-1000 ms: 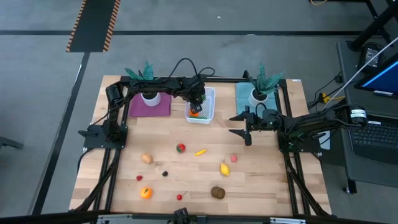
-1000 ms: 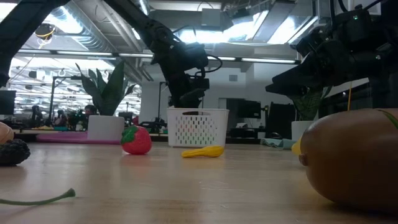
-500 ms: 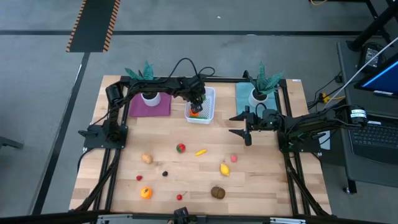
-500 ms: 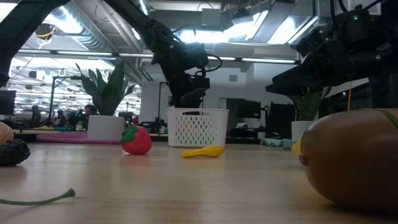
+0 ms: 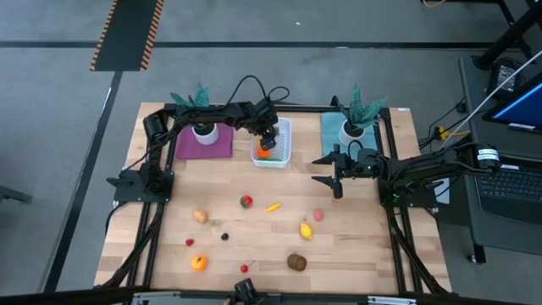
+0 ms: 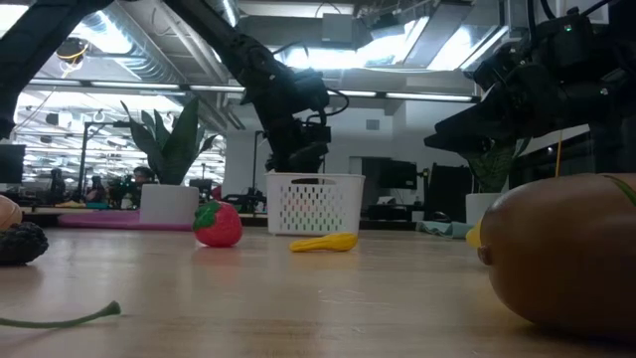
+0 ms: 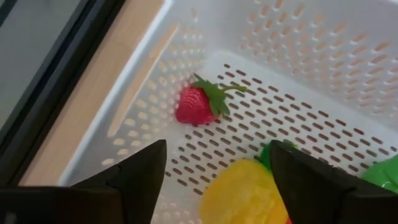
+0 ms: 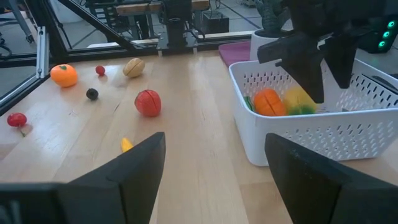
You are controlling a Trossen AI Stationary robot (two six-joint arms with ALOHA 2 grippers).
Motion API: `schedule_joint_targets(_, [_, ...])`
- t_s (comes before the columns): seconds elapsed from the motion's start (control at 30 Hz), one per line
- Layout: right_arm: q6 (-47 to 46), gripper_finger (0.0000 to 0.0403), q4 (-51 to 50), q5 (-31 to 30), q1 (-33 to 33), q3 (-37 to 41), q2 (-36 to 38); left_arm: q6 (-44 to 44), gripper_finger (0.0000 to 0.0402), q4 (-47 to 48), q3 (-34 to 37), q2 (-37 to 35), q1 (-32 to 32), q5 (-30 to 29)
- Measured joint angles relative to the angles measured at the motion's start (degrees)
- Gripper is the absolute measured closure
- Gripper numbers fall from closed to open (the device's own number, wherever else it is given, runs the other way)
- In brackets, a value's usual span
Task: Pick and placing Produce into tupperware
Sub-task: Put the brown potato into the white bin
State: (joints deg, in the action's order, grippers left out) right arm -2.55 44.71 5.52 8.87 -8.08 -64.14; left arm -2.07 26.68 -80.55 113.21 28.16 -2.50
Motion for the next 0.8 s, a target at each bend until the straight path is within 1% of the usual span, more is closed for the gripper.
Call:
schedule_joint_targets(0.17, [0.0, 0.0125, 0.0, 0.0, 0.0, 0.0, 0.0, -0.1, 0.0112, -0.3, 0.0, -0.3, -0.1, 0.0])
schedule_joint_targets(0.27, [0.0, 0.0125, 0.0, 0.0, 0.0, 0.0, 0.0, -2.2, 0.0112, -0.4, 0.0, -1.5, -0.8, -0.1])
schedule_joint_targets(0.43, [0.3, 0.0125, 0.0, 0.0, 0.0, 0.0, 0.0, -5.1, 0.0111, -1.2, 0.0, -5.5, -4.4, 0.0])
schedule_joint_targets(0.67, [1.5, 0.0125, -0.2, 0.0, 0.0, 0.0, 0.0, -7.8, 0.0111, -2.7, 0.6, -15.2, -10.2, 0.0])
schedule_joint_targets(0.73, [1.5, 0.0125, -0.6, 0.0, 0.0, 0.0, 0.0, -7.7, 0.0111, -4.4, 2.9, -18.9, -11.8, 0.1])
schedule_joint_targets(0.8, [1.5, 0.0125, -0.6, 0.0, 0.0, 0.0, 0.0, -7.6, 0.0111, -7.2, 6.7, -22.9, -13.4, 0.1])
